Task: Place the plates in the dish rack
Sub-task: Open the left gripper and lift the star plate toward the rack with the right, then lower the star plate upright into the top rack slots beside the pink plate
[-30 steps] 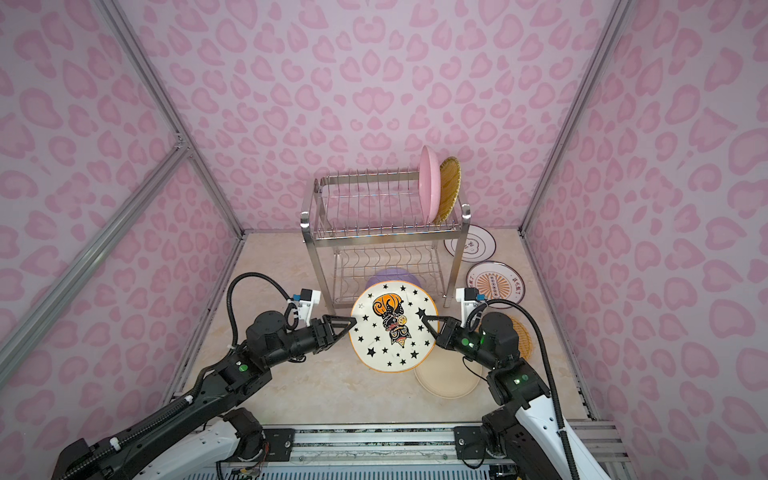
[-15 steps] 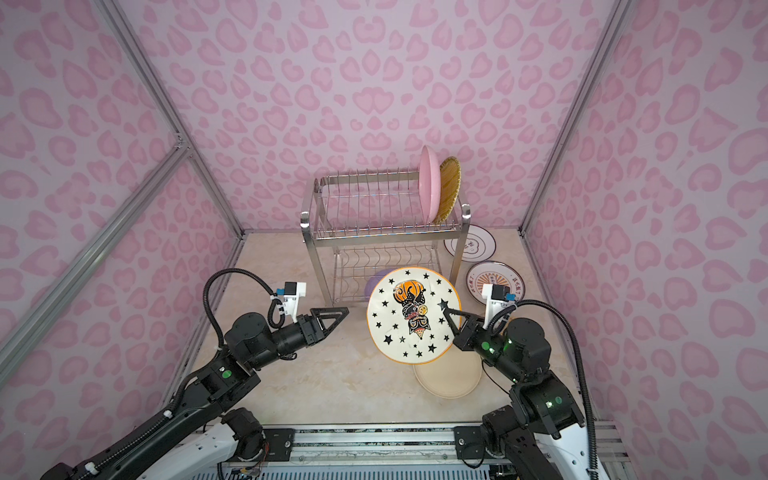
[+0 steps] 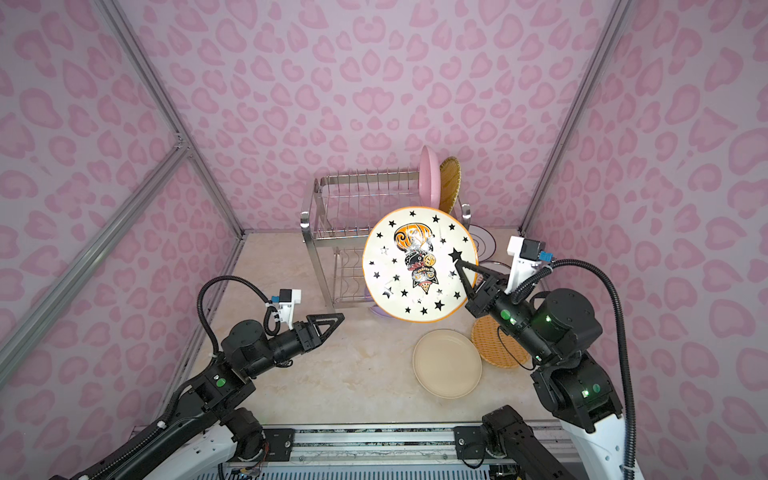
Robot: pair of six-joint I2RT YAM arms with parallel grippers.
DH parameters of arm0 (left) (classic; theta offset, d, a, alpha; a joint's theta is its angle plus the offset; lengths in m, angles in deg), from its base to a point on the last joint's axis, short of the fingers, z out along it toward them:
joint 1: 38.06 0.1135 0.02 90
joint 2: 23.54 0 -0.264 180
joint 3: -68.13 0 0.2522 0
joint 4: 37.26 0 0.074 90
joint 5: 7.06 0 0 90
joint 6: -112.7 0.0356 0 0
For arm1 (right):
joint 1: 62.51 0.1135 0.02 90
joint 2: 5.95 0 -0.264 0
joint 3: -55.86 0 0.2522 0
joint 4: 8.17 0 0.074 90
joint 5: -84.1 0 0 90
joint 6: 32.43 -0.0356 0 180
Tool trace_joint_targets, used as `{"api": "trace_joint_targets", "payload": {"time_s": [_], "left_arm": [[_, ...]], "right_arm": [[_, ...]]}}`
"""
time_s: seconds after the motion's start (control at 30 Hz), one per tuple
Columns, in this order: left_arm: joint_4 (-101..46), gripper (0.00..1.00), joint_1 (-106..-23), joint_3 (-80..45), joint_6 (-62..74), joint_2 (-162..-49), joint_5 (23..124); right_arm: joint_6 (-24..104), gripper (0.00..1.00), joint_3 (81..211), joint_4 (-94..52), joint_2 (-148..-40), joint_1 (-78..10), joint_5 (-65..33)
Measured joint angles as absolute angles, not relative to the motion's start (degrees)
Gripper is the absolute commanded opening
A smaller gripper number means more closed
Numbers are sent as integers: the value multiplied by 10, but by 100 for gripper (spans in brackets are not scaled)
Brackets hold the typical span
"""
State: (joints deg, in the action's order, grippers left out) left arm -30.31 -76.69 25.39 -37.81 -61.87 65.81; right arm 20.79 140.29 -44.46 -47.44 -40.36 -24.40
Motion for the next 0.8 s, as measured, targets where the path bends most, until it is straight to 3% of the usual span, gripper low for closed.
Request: {"api": "trace_joint_targets", "payload": {"time_s": [0.13, 0.37, 0.53, 0.8], "left_arm": [[-295, 98, -767, 255, -382, -616, 665], [-292, 98, -767, 260, -382, -620, 678], [-291, 98, -767, 260, -382, -623, 682], [-270, 98, -767, 260, -377, -618, 693]], "right_arm": [[258, 0, 1511, -454, -554, -331, -178], [435, 0, 1721, -479, -706, -105, 34], [551, 0, 1846, -514, -817, -78, 213], [696, 0, 2000, -500, -944, -59, 405]]}}
